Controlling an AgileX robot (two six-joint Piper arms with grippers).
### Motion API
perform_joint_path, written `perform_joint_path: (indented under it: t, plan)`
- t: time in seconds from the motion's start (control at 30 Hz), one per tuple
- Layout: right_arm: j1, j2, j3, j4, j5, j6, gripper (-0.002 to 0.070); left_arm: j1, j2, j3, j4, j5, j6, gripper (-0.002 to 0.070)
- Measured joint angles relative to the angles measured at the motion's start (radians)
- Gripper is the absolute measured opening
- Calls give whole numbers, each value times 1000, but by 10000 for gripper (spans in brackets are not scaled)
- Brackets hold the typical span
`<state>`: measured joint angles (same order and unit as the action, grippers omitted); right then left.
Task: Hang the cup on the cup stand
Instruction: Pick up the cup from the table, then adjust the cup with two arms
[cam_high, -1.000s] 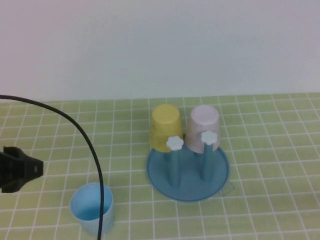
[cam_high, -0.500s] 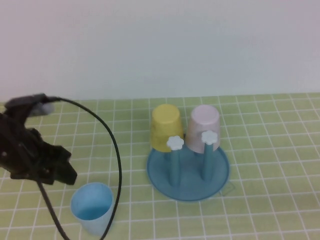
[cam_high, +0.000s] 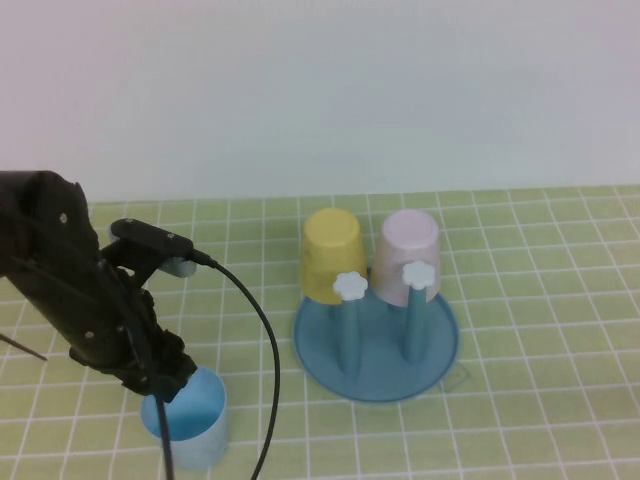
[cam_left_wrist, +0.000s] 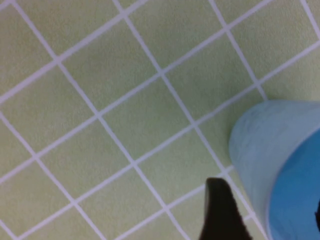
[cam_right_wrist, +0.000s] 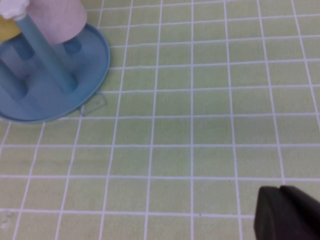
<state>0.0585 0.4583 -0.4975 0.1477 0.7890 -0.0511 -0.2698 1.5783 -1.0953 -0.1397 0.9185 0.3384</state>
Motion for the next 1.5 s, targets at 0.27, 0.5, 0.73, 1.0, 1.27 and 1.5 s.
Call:
perform_joint_path:
  t: [0.27, 0.5, 0.73, 1.0, 1.27, 1.5]
  plan:
    - [0, 0, 0, 14, -45, -151, -1, 0, 43, 0, -16, -41, -5, 144]
    - [0, 0, 0, 101, -74, -310, -1, 0, 86, 0, -20, -32, 7, 0]
    - [0, 0, 0, 175, -83, -485, -1, 2, 45, -125, -37, 169, 34, 0]
    - [0, 0, -35, 400, -56, -803, 8, 0, -85, -322, -586, 305, 233, 0]
    - [0, 0, -119, 569, 27, -1019, 419, -222, -99, -368, -668, 191, 215, 0]
    - [2, 1, -130, 660, 31, -1159, 674, -449, -89, -368, -720, 16, 215, 0]
